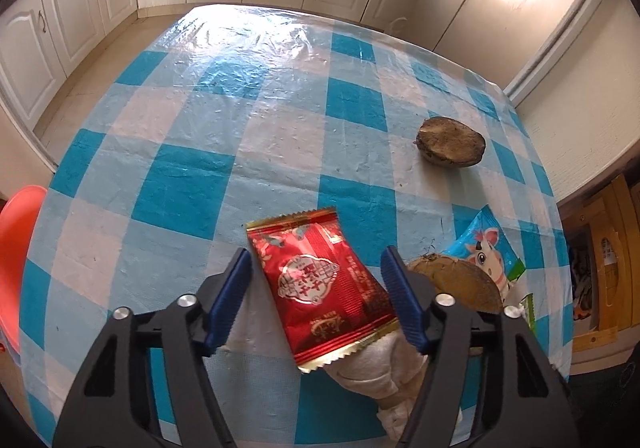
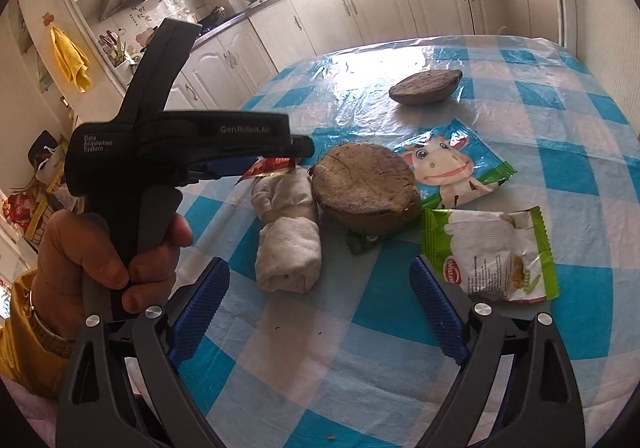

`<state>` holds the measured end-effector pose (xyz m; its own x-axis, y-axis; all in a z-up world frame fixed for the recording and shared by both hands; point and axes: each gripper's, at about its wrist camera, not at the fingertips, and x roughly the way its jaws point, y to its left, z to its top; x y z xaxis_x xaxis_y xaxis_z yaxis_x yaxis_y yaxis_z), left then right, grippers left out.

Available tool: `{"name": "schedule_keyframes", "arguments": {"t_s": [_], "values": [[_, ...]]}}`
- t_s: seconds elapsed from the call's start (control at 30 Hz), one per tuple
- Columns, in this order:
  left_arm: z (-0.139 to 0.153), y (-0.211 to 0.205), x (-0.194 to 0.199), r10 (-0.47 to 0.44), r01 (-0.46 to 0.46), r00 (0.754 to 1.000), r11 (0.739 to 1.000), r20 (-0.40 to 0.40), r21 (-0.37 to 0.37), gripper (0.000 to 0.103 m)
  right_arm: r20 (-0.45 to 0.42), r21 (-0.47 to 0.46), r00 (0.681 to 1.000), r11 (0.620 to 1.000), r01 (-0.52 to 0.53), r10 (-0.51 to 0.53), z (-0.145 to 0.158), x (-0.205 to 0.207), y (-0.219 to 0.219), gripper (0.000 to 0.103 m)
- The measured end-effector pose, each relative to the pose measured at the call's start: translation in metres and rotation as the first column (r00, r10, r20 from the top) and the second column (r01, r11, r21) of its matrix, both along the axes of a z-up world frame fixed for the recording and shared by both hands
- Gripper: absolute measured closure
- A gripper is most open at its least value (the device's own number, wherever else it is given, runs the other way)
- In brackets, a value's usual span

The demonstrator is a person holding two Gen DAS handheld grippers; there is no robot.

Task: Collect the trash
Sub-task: 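Grasp the red candy packet with the left tool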

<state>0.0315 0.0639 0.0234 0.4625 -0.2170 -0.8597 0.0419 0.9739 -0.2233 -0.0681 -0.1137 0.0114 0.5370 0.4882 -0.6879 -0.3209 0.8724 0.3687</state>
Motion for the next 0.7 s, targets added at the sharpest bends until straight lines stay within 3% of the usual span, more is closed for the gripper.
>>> {"name": "schedule_keyframes", "arguments": {"t_s": [0.13,0.4,0.7], "values": [[0.000,0.006,-0.002,-0.004,0.004,1.000,1.000,0.013,-0.011,0.050,0.024,-0.039,0.999,0.999,0.030,-0.029,0.006,0.008,-0.006,0.012],[0.001,0.024,-0.006,0.007,-0.006,1.000,0.999,0.028,-0.040,0.055,0.053,-0.156,0.997,0.986,0.063,-0.056,0.004,0.035,-0.010,0.012],[0.000,0.046,-0.019,0.026,-0.023,0.999,0.998,0.041,-0.060,0.056,0.075,-0.288,0.997,0.958,-0.009,0.031,-0.003,0.053,0.013,0.015]]}}
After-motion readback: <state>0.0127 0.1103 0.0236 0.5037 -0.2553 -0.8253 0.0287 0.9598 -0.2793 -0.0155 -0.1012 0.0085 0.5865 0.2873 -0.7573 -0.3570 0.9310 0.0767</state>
